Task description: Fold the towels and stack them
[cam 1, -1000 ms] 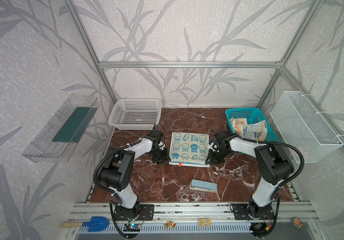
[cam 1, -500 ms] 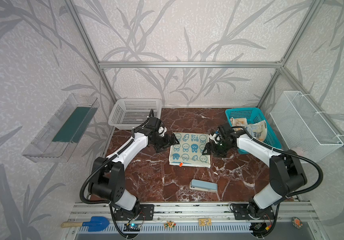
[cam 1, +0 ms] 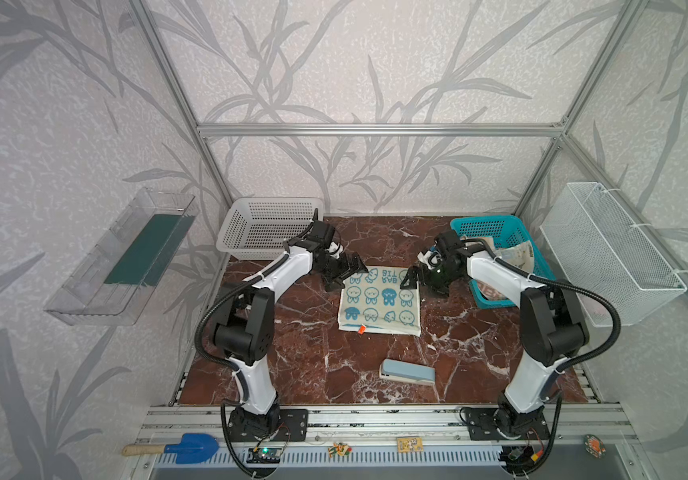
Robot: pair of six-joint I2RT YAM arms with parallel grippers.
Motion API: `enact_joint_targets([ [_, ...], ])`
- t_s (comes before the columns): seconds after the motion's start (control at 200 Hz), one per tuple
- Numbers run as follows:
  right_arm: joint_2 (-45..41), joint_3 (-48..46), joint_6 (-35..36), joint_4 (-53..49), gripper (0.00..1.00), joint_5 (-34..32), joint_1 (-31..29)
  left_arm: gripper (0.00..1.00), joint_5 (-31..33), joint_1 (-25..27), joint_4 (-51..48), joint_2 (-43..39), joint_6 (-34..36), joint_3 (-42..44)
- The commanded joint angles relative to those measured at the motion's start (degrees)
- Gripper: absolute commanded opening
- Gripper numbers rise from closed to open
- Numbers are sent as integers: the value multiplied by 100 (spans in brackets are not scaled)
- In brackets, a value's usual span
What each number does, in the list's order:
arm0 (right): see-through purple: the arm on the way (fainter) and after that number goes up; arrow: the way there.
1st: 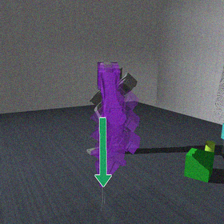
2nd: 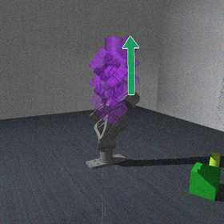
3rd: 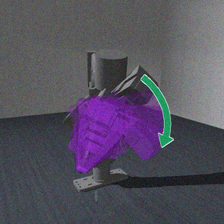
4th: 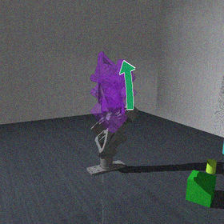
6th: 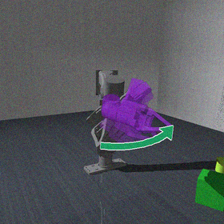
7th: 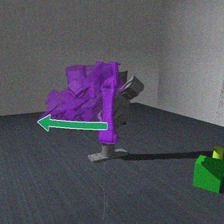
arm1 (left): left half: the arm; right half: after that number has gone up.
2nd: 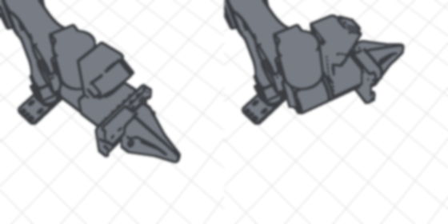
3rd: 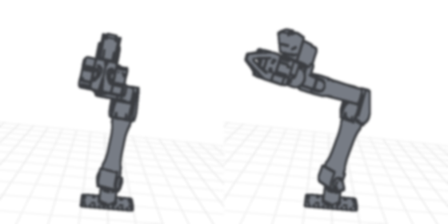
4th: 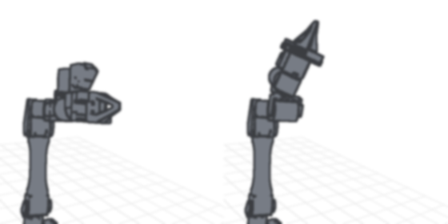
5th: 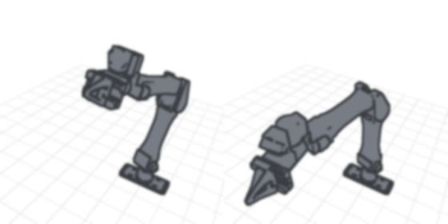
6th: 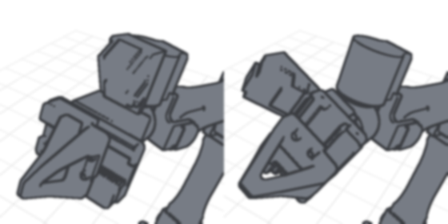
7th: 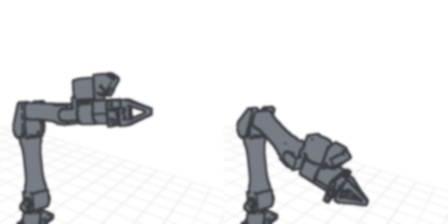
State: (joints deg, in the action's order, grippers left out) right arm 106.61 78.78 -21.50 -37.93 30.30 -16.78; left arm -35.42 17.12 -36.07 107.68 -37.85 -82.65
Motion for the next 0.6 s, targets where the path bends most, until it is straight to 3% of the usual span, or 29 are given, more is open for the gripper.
enact_joint_targets([
  [0.0,477,676,313,-491,99,-306,176,99,244,-43,-521,555,284,-657],
  [0.095,946,1194,486,-642,100,-479,260,99,368,-59,-858,1016,460,-1333],
  [0.275,1658,2068,939,-993,90,-813,318,99,414,-69,-1354,1582,665,-2264],
  [0.595,2479,2944,1283,-1246,67,-1000,307,99,336,-69,-1403,1787,766,-2372],
])
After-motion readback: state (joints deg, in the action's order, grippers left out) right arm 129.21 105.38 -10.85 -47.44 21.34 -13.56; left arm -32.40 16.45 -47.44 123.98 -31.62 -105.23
